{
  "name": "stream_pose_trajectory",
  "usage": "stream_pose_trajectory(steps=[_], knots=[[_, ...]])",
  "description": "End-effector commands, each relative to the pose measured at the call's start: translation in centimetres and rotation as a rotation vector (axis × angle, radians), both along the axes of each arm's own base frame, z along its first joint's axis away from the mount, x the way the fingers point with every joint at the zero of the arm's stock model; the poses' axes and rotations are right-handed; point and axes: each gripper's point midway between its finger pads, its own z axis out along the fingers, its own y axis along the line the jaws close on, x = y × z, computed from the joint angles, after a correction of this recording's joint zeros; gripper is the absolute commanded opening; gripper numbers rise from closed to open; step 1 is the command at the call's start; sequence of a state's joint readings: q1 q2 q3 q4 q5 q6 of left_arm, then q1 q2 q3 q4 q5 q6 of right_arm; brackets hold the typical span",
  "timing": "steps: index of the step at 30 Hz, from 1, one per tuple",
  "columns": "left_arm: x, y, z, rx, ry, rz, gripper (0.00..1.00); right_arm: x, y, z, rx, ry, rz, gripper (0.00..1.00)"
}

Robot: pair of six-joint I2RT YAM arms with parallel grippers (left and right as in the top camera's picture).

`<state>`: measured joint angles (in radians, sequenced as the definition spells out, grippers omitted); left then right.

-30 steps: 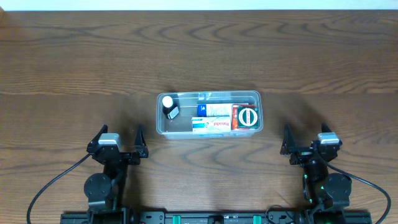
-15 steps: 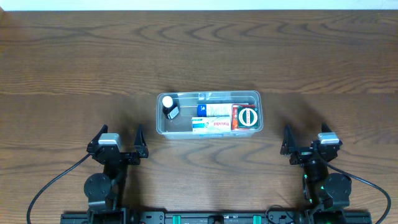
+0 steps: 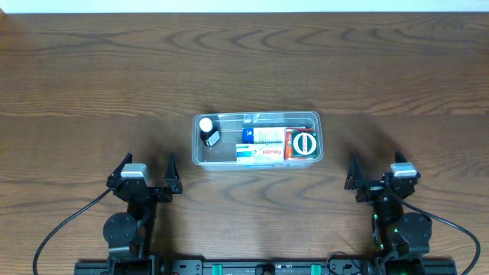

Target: Pack container

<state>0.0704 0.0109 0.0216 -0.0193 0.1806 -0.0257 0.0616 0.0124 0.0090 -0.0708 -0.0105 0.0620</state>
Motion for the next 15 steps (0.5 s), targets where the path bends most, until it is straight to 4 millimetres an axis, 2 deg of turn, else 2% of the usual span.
stream_pose_trajectory(steps=[1, 15], knots=[[-0.07, -0.18, -1.52, -0.006, 0.044, -0.012, 0.98, -0.02, 0.0, -0.13, -0.015, 0.0, 0.0, 0.99], [-0.07, -0.18, -1.52, -0.006, 0.044, -0.012, 0.98, -0.02, 0.0, -0.13, -0.015, 0.0, 0.0, 0.99]])
